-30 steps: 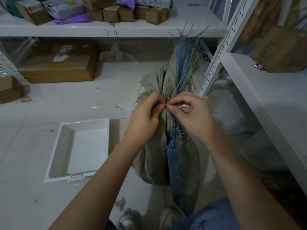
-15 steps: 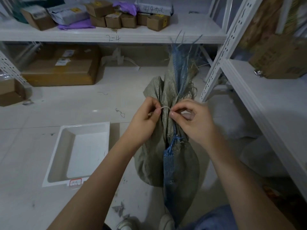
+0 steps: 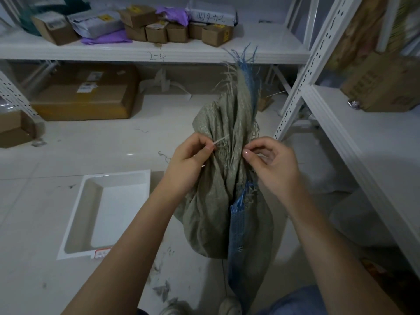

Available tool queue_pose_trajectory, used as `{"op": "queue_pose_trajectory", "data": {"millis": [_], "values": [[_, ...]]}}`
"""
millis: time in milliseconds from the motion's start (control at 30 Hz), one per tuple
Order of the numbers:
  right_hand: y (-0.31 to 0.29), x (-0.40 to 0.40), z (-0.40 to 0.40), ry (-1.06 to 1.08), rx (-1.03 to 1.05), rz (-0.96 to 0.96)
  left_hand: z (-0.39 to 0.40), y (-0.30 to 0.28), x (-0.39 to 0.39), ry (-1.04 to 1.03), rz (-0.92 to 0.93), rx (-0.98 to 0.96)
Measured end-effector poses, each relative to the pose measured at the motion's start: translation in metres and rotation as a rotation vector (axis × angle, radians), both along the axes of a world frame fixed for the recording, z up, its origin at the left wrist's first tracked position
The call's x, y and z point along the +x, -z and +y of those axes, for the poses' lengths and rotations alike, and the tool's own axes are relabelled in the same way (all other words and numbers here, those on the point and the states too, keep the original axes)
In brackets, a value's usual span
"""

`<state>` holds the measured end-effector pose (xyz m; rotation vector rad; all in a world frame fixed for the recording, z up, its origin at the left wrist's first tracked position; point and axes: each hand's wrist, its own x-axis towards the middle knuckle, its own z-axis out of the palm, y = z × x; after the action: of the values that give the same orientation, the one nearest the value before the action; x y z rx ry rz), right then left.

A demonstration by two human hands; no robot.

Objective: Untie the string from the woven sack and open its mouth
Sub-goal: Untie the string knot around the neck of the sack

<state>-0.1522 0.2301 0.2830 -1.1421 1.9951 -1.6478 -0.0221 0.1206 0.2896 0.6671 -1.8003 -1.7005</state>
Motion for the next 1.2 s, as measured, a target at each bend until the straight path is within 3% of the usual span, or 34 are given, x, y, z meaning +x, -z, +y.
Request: {"op": "queue_pose_trajectory", "data": {"millis": [567,700,967,1200], "values": [[0.011,0.008,-0.035,-0.044,0.024,-0.140,-0.018,0.020,-0.013,-0.077,-0.103,-0.273],[0.066,0.011,-0.030,-0.016,0.141,-0.154,-0.020,0.084,-0.010,-0.035,-0.204,-0.282],[0.238,0.023,-0.012,0.076,0.528,-0.086,0.003,0.244,-0.001,0.103,-0.512,-0.125],[0.286,0.029,-0.006,0.052,0.699,0.003,0.014,0.296,-0.003,0.137,-0.648,-0.040]]}}
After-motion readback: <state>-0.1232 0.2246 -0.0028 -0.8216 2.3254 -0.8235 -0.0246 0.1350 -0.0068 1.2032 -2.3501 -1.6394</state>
